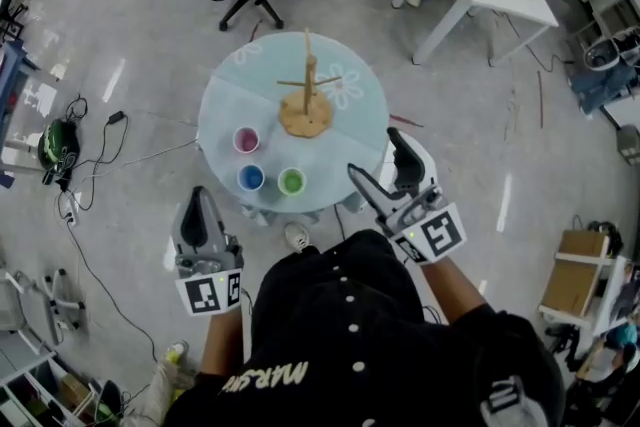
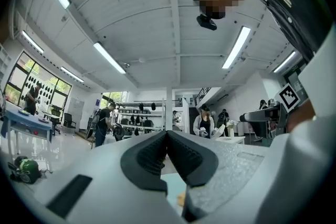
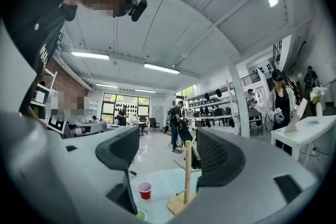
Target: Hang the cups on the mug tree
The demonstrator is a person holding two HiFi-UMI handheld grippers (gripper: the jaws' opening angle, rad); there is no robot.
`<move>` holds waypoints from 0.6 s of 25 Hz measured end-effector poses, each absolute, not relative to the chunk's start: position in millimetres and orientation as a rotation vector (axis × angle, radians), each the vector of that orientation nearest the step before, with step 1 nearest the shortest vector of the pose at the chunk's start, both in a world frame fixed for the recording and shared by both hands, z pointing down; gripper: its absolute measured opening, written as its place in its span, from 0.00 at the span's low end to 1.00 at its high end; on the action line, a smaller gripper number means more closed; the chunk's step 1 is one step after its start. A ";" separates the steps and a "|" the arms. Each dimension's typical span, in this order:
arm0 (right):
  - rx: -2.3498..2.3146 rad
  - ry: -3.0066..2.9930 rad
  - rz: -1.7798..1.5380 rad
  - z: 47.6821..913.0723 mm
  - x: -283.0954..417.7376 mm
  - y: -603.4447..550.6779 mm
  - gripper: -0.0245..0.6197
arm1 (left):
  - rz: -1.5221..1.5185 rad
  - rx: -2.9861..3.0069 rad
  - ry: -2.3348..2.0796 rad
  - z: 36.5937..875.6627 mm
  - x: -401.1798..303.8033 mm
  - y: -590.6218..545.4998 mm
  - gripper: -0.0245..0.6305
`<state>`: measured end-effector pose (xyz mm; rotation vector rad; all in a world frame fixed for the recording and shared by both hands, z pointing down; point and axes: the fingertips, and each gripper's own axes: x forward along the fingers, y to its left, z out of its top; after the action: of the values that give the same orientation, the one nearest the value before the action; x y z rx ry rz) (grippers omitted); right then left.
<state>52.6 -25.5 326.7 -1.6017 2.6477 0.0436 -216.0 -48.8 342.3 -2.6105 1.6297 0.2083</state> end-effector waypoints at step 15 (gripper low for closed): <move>-1.377 3.108 -0.280 520.3 0.1 -37.9 0.57 | 0.059 -2.670 1.732 393.4 -186.5 -82.1 0.03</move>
<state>0.1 -37.9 520.3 -1.3768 3.1085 -0.2799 -186.5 -82.1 393.4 -2.6702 1.7316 0.0589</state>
